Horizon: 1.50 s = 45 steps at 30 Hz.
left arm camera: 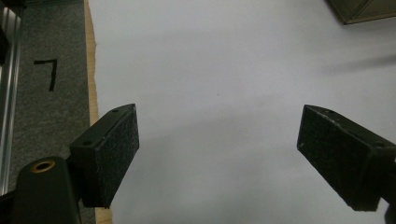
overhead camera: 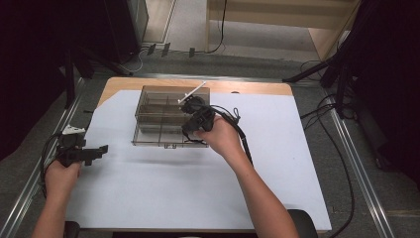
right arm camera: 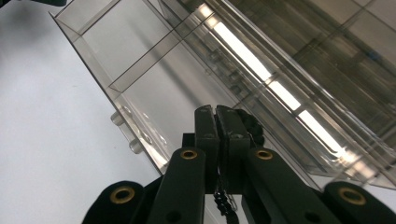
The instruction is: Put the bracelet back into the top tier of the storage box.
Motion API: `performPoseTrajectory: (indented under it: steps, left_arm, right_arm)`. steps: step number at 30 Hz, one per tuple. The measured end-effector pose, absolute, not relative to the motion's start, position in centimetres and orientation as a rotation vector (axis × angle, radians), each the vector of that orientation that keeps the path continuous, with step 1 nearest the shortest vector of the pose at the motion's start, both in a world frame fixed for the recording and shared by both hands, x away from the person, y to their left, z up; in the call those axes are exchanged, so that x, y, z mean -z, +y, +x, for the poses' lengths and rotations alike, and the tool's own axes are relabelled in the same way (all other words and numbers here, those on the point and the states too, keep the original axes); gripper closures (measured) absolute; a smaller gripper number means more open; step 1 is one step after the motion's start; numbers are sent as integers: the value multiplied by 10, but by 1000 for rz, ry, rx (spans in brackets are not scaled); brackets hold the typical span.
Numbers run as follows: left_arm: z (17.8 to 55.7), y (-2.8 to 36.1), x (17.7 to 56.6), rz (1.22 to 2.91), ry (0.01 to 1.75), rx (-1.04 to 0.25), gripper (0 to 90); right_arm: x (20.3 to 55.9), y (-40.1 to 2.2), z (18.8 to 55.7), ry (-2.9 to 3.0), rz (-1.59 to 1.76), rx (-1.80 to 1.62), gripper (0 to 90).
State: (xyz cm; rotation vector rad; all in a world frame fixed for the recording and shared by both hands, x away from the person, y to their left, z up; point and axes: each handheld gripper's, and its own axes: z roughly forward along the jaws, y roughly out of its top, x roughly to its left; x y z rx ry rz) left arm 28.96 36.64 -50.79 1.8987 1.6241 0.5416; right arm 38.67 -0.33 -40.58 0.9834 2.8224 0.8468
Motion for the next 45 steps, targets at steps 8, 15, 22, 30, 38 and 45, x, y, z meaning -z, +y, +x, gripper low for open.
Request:
performPoseTrajectory:
  steps: [8,15,22,30,38,45]
  left_arm:
    - [287,369,508,1893,1636,-542,140]
    - [287,369,508,1894,1636,-541,140]
    - [287,368,508,1894,1636,-543,140]
    - [287,369,508,1892,1637,-541,140]
    - [288,368,508,1894,1634,-540,140]
    - [288,368,508,1894,1633,-540,140]
  right_arm:
    - [412,4,387,2853,980,-811,890]
    - [414,1,390,2874,1004,-805,891]
    - [417,-1,391,2890,1019,-780,894]
    - [423,-2,394,2898,1030,-744,892]
    - [426,-5,397,2901,1035,-744,888]
    - [426,-6,397,2904,1027,-754,876]
